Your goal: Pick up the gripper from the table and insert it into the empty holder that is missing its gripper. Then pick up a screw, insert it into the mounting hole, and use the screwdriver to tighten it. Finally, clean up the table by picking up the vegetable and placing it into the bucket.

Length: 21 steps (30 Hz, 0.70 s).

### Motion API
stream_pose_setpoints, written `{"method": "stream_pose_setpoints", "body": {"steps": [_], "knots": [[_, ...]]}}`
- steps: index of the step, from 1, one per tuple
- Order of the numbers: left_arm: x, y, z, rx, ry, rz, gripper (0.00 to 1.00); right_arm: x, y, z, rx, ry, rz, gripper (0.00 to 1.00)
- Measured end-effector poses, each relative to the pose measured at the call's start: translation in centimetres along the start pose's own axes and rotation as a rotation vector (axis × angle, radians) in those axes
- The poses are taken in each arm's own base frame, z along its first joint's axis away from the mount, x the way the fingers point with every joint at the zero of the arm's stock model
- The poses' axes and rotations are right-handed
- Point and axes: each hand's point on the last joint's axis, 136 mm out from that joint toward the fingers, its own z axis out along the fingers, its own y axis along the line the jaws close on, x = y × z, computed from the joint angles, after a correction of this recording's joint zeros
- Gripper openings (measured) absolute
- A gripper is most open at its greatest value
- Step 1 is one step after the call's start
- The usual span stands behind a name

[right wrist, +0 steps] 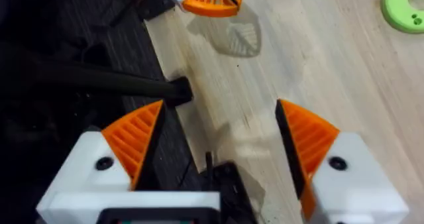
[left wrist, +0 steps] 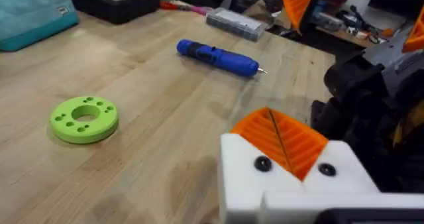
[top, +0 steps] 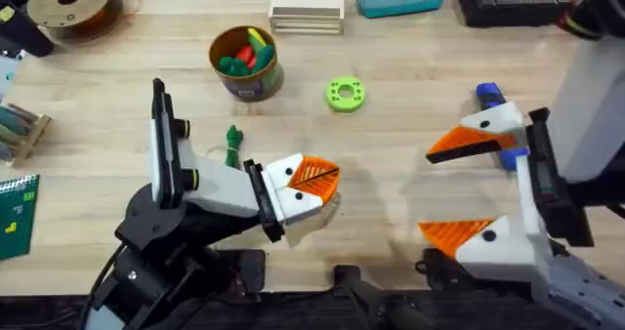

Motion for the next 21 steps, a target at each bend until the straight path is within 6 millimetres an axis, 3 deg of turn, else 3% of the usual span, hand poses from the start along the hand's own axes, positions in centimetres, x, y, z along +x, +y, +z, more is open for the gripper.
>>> {"method": "stream_pose_setpoints", "body": {"steps": [5, 8, 13, 21], "knots": [[0.0, 0.0, 0.0, 0.0, 0.0, 0.0, 0.005, 0.0, -0.3, 0.0, 0.013, 0.0, 0.043, 0.99], [0.0, 0.0, 0.0, 0.0, 0.0, 0.0, 0.005, 0.0, -2.0, 0.0, 0.1, 0.016, 0.099, 0.99], [0.0, 0.0, 0.0, 0.0, 0.0, 0.0, 0.004, 0.8, -7.2, 0.5, 0.281, 0.104, 0.277, 0.99], [0.0, 0.0, 0.0, 0.0, 0.0, 0.0, 0.004, 4.9, -16.9, -0.1, 0.538, 0.264, 0.569, 0.99]]}}
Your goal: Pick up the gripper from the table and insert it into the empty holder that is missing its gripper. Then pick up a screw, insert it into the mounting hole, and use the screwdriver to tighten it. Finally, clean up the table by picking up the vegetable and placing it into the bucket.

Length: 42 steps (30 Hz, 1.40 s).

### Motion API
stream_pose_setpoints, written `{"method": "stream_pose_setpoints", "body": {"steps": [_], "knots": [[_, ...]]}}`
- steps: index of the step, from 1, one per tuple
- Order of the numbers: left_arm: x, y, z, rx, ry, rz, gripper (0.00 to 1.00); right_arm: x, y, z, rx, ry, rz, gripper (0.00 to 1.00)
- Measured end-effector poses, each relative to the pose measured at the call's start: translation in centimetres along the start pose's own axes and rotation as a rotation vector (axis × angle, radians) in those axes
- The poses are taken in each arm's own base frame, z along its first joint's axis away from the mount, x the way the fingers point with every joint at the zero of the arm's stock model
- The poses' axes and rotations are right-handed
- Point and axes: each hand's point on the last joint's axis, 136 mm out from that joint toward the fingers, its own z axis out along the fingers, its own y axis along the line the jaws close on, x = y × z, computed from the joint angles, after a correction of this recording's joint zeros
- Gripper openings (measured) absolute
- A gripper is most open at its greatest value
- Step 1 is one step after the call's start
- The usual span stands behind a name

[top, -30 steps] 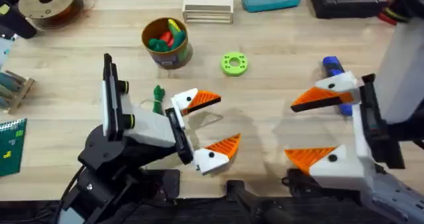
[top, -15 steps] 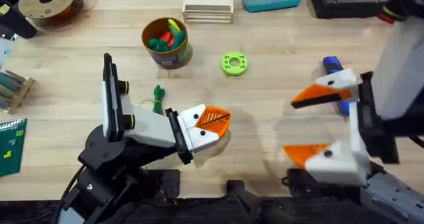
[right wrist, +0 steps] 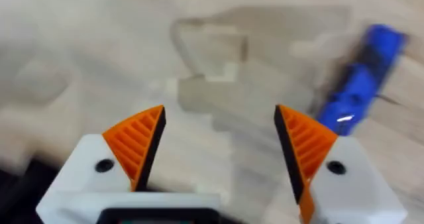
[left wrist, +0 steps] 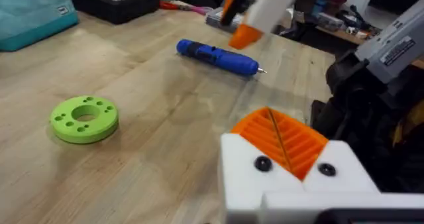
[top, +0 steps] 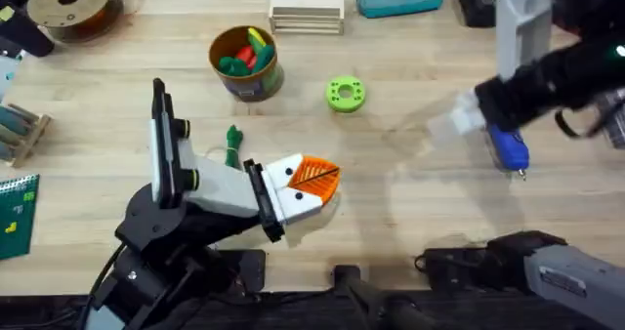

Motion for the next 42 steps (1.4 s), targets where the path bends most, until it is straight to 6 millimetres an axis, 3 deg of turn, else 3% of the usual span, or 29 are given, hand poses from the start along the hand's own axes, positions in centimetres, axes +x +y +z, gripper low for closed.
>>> {"method": "stream_pose_setpoints", "body": {"steps": [3, 9, 15, 18, 19, 29, 36, 39, 42], "knots": [[0.0, 0.0, 0.0, 0.0, 0.0, 0.0, 0.004, -1.3, -3.8, 1.3, 0.069, -0.018, 0.079, 0.991], [0.0, 0.0, 0.0, 0.0, 0.0, 0.0, 0.004, -1.2, -10.3, 3.4, 0.148, 0.006, 0.155, 0.99], [0.0, 0.0, 0.0, 0.0, 0.0, 0.0, 0.004, 1.2, -14.8, 5.8, 0.155, 0.079, 0.244, 0.991], [0.0, 0.0, 0.0, 0.0, 0.0, 0.0, 0.004, 2.4, -15.7, 7.1, 0.118, 0.118, 0.255, 0.991], [0.0, 0.0, 0.0, 0.0, 0.0, 0.0, 0.004, 3.1, -16.5, 8.5, 0.087, 0.144, 0.241, 0.991], [0.0, 0.0, 0.0, 0.0, 0.0, 0.0, 0.004, 2.3, -18.8, 11.9, 0.095, 0.132, 0.183, 0.991], [0.0, 0.0, 0.0, 0.0, 0.0, 0.0, 0.004, 2.9, -18.7, 13.6, 0.067, 0.165, 0.181, 0.977], [0.0, 0.0, 0.0, 0.0, 0.0, 0.0, 0.004, 2.9, -18.7, 13.5, 0.065, 0.168, 0.179, 0.862], [0.0, 0.0, 0.0, 0.0, 0.0, 0.0, 0.004, 2.9, -18.7, 13.5, 0.065, 0.169, 0.172, 0.552]]}}
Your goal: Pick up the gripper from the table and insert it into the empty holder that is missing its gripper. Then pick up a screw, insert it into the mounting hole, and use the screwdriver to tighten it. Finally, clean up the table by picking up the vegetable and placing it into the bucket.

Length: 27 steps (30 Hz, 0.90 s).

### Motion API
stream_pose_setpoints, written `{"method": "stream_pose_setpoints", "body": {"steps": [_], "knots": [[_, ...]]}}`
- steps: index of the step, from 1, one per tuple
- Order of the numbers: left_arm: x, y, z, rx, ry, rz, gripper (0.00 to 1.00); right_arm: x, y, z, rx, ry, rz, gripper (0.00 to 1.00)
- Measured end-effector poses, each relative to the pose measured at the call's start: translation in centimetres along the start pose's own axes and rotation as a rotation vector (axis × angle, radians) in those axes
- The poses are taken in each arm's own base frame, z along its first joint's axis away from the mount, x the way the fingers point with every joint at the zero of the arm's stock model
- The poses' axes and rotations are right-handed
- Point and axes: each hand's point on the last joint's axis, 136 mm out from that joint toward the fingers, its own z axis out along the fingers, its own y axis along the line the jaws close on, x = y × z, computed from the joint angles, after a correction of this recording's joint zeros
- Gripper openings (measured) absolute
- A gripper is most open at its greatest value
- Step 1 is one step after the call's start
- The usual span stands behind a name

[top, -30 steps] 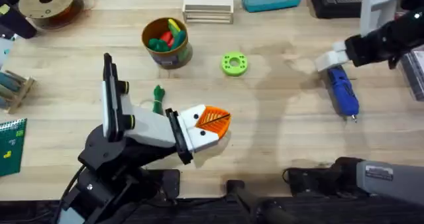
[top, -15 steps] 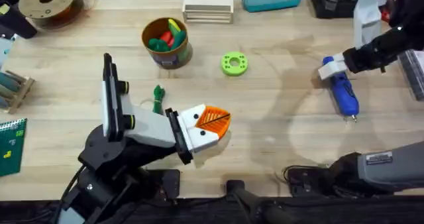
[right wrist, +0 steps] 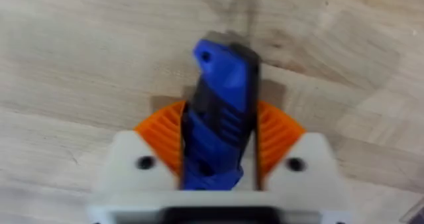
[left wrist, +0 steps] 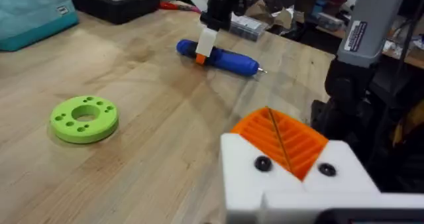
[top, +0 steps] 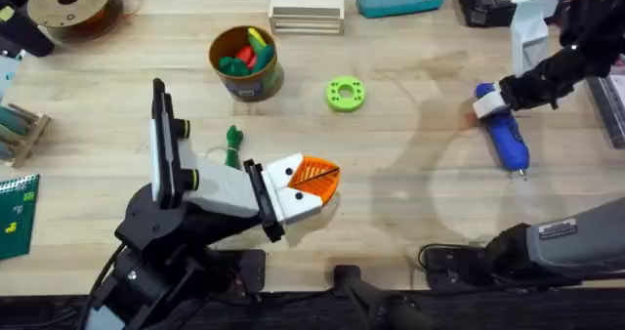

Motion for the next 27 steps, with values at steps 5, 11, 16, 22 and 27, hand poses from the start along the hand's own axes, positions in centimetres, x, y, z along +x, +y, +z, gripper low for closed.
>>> {"method": "stream_pose_setpoints", "body": {"steps": [5, 11, 16, 22, 27], "knots": [[0.0, 0.0, 0.0, 0.0, 0.0, 0.0, 0.004, -0.1, -0.1, 0.1, 0.005, -0.001, 0.0, 0.047], [0.0, 0.0, 0.0, 0.0, 0.0, 0.0, 0.004, 0.9, 0.6, -0.4, -0.022, 0.035, 0.002, 0.032], [0.0, 0.0, 0.0, 0.0, 0.0, 0.0, 0.004, -0.1, 0.2, -3.9, 0.043, -0.062, 0.026, 0.032], [0.0, 0.0, 0.0, 0.0, 0.0, 0.0, 0.004, -1.0, 0.6, -11.1, 0.138, -0.265, 0.052, 0.032], [0.0, 0.0, 0.0, 0.0, 0.0, 0.0, 0.004, -1.4, 2.1, -16.9, 0.171, -0.463, 0.076, 0.032]]}}
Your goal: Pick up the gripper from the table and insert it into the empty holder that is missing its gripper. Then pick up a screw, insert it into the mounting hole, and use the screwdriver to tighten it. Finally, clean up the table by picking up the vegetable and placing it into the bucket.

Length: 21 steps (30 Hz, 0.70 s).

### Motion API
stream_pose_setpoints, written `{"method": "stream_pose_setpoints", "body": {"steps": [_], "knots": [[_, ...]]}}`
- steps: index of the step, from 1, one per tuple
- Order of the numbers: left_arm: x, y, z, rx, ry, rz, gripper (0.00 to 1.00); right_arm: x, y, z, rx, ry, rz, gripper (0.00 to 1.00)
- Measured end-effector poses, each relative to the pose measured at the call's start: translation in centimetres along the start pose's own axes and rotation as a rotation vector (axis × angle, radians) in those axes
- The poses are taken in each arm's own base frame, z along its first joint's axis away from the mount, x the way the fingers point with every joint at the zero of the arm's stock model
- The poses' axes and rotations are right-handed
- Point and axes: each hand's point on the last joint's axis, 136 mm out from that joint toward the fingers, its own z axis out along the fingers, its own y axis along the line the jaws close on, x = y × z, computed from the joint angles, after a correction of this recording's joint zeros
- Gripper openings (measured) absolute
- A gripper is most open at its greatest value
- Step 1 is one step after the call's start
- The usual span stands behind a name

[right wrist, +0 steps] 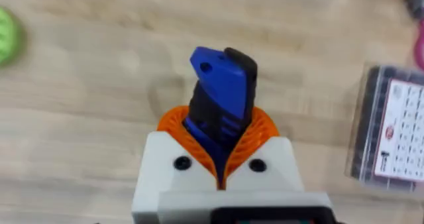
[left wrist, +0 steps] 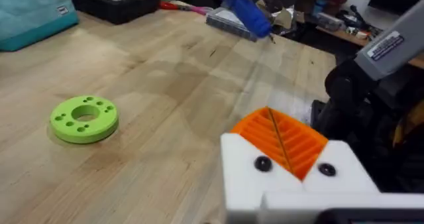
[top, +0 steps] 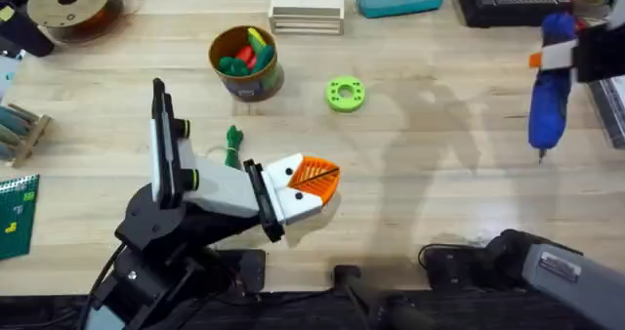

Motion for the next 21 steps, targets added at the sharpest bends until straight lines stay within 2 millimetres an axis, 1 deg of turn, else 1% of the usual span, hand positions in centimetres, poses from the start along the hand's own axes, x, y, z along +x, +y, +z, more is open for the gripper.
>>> {"method": "stream_pose_setpoints", "body": {"steps": [2, 4, 6, 9, 12, 15, 18, 21], "knots": [[0.0, 0.0, 0.0, 0.0, 0.0, 0.0, 0.004, -0.8, 0.7, -1.8, -0.007, -0.078, 0.006, 0.032], [0.0, 0.0, 0.0, 0.0, 0.0, 0.0, 0.004, -1.0, 1.7, -3.2, -0.014, -0.152, 0.019, 0.032], [0.0, 0.0, 0.0, 0.0, 0.0, 0.0, 0.004, -1.0, 2.7, -4.0, -0.026, -0.215, 0.037, 0.032], [0.0, 0.0, 0.0, 0.0, 0.0, 0.0, 0.004, -1.2, 4.5, -4.4, -0.059, -0.336, 0.071, 0.032], [0.0, 0.0, 0.0, 0.0, 0.0, 0.0, 0.004, -2.7, 6.8, -5.2, -0.121, -0.508, 0.089, 0.032], [0.0, 0.0, 0.0, 0.0, 0.0, 0.0, 0.004, -4.4, 10.2, -6.8, -0.234, -0.663, 0.084, 0.032], [0.0, 0.0, 0.0, 0.0, 0.0, 0.0, 0.004, -5.8, 13.8, -8.5, -0.365, -0.756, 0.066, 0.032], [0.0, 0.0, 0.0, 0.0, 0.0, 0.0, 0.004, -7.1, 18.1, -10.6, -0.528, -0.829, 0.015, 0.032]]}}
